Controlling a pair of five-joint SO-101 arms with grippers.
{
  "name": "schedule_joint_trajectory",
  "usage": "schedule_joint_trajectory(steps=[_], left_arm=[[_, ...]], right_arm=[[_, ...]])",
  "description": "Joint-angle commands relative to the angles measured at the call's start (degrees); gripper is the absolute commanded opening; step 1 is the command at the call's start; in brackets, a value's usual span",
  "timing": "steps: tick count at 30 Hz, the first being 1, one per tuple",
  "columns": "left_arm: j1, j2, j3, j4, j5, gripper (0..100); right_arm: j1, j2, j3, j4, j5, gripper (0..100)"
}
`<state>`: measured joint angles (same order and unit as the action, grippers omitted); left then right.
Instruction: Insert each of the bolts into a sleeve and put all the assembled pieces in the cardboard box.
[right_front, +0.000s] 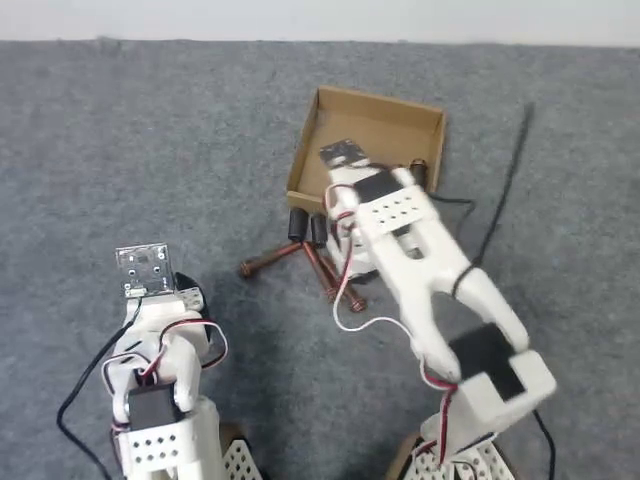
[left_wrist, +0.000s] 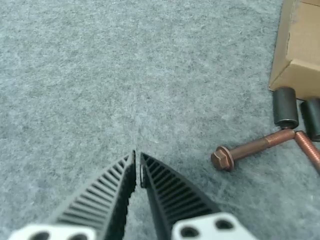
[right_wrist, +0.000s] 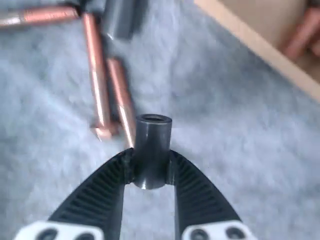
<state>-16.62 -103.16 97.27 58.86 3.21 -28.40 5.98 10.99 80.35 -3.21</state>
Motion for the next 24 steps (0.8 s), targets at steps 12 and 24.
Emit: schedule_joint_trajectory(steps=[12, 24], left_arm=[[-0.26, -1.14, -0.75, -1.58, -0.53, 1], [-0.18, -1.14, -0.75, -2.37, -0.26, 1]], right_arm=[[8.13, -12.97, 13.19, 4.18, 3.08, 0.6], [18.42, -20.44, 34.55, -20.18, 2.90, 0.6]])
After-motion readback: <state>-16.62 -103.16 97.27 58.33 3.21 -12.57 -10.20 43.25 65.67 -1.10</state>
